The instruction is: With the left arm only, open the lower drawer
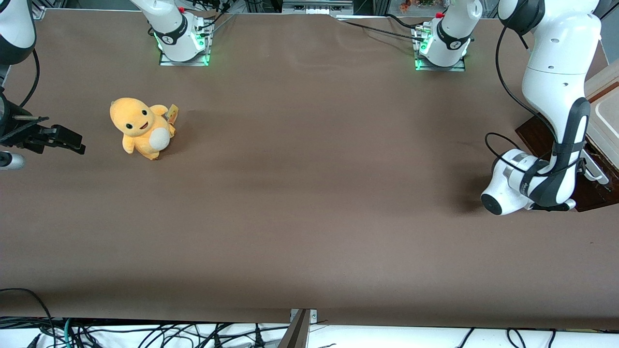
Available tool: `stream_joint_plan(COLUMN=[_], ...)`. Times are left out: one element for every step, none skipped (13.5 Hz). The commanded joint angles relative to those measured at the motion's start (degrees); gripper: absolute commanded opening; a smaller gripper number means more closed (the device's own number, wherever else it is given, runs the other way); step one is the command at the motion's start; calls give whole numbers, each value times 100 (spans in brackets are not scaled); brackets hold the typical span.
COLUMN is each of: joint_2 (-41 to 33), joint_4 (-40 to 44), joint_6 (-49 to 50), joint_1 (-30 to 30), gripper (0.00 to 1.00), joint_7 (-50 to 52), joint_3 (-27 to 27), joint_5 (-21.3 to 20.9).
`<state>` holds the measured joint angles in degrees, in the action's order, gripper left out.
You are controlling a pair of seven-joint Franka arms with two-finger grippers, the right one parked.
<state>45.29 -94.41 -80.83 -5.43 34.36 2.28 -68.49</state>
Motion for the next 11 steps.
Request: stream_joint_plan(joint_2=[164,164,164,164,164,164,156,156,156,156,156], joint_4=[239,247,248,248,256,256,256,265,265,309,335], joint_6=[58,58,58,67,67,67,76,84,84,93,102], joint_1=[42,51,77,95,112,156,174,182,200,209,209], gripper=[15,15,15,15,15,15,15,15,15,15,15], joint_7=[-210,-236,-228,-219,-219,-245,-254,-254,-254,-263,-272], joint_3=[27,35,44,44,44,44,44,53,53,53,62], joint_5=[-138,-138,-138,-138,-129,-103,-94,-94,-85,-77,-59])
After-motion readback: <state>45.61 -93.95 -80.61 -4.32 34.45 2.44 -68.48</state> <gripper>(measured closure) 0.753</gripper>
